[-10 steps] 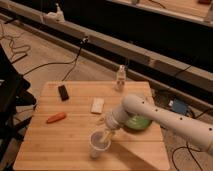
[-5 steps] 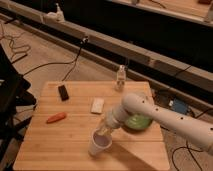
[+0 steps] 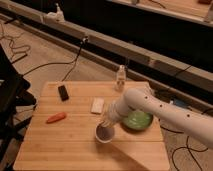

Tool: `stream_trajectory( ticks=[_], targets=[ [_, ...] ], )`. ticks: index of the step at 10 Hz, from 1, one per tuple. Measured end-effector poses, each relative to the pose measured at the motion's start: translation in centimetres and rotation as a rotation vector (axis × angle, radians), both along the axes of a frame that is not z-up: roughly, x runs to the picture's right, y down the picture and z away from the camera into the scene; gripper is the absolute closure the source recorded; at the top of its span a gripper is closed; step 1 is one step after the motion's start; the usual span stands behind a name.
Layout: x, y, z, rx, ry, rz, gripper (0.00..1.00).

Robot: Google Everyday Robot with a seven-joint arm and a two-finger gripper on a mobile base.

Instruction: Place the ceramic cup in the ceramic bowl

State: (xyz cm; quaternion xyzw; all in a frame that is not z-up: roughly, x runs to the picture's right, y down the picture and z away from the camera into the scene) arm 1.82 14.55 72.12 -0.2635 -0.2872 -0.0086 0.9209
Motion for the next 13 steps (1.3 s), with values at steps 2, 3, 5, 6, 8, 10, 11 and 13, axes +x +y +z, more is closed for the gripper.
stream_trajectory(
  ticks=[2,3,5,6,8,10,11,13],
  targets=[
    [3.0,-4.0,-0.5,0.056,0.074,0.025,1.0],
    [5.0,-6.4,-0.8,0.081,0.119,0.047,1.0],
    [8.1,-9.1,-0.7,0.094,0.19,0.084,1.0],
    [10.1,-10.4,-0.3,0.09,0.237,0.113,1.0],
    [13.6,-11.0,0.8,0.06,0.32,0.151,1.0],
    [16.3,-10.3,2.0,0.013,0.387,0.188,1.0],
    [18.0,-9.7,3.0,-0.023,0.425,0.222,1.0],
    [19.4,-9.1,4.3,-0.06,0.452,0.269,1.0]
  ],
)
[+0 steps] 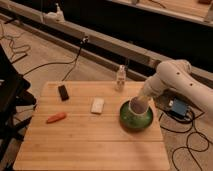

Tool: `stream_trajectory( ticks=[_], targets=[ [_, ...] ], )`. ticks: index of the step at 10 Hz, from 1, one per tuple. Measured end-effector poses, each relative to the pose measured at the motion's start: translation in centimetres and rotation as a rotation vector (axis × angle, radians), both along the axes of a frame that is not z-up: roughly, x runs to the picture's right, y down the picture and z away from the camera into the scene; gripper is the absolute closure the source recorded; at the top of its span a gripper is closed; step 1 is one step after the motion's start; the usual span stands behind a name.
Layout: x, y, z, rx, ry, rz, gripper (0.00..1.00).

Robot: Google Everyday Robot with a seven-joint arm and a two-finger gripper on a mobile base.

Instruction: Place the ceramic cup in the ceramic bowl

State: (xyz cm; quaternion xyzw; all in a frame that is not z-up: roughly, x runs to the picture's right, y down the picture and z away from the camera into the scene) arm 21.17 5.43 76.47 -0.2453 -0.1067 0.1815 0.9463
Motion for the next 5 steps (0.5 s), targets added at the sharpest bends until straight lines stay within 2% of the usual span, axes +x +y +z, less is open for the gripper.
stream_trajectory(
  ticks=[2,5],
  targets=[
    [0.8,0.8,1.4,-0.03,0.019,0.037,0.99],
    [1.9,3.1,3.1,-0.096,0.04,0.063,0.74]
  ],
)
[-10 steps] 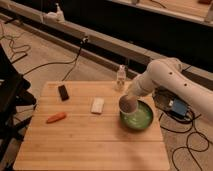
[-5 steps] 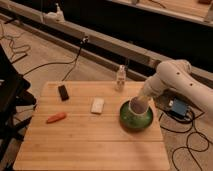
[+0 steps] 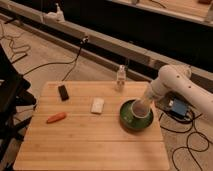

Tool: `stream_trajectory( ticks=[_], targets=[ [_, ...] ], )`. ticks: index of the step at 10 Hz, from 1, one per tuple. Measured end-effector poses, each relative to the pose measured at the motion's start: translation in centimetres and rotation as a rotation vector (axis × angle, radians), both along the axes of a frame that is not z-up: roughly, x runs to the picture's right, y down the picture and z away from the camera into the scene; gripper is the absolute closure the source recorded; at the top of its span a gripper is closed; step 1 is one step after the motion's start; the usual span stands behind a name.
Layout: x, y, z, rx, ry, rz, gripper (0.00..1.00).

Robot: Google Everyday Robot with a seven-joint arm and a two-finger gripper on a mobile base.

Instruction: Place the ceramic cup in the ceramic bowl

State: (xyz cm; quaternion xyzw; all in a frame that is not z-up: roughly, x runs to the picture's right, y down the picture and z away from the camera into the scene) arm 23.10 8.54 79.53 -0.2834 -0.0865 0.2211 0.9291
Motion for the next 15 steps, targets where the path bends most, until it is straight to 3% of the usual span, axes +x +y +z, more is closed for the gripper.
stream_trajectory(
  ticks=[3,5,10,12,15],
  targets=[
    [-0.5,1.8,1.0,-0.061,-0.012,-0.003,0.44],
    [-0.9,2.0,1.4,-0.076,-0.024,-0.011,0.28],
    [-1.5,0.5,1.1,-0.058,-0.049,-0.031,0.27],
    [-2.0,-1.8,-0.2,0.001,-0.074,-0.029,0.27],
    [-3.7,-6.2,-4.1,0.149,-0.166,-0.003,0.27]
  ],
)
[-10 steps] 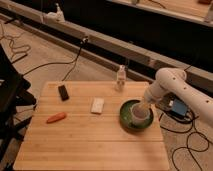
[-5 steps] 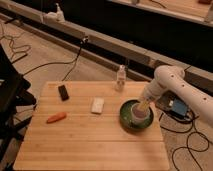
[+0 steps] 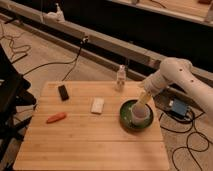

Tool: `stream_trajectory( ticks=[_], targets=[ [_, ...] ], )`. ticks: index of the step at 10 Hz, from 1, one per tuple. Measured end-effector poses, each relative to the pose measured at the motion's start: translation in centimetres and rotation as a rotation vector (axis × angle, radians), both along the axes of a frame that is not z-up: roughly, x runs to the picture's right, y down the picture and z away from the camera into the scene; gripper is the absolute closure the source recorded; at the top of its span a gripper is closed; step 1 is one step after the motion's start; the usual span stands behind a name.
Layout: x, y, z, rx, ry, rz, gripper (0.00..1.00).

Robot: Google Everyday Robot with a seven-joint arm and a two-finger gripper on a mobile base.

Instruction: Place the ceramic cup in the ceramic bowl

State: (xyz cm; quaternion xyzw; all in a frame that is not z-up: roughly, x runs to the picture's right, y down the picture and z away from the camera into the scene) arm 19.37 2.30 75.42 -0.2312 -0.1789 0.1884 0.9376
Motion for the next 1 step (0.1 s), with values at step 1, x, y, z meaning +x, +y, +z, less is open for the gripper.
stream_trajectory(
  ticks=[1],
  targets=[
    [-0.11,-0.48,-0.61,0.02,-0.015,0.008,0.27]
  ],
)
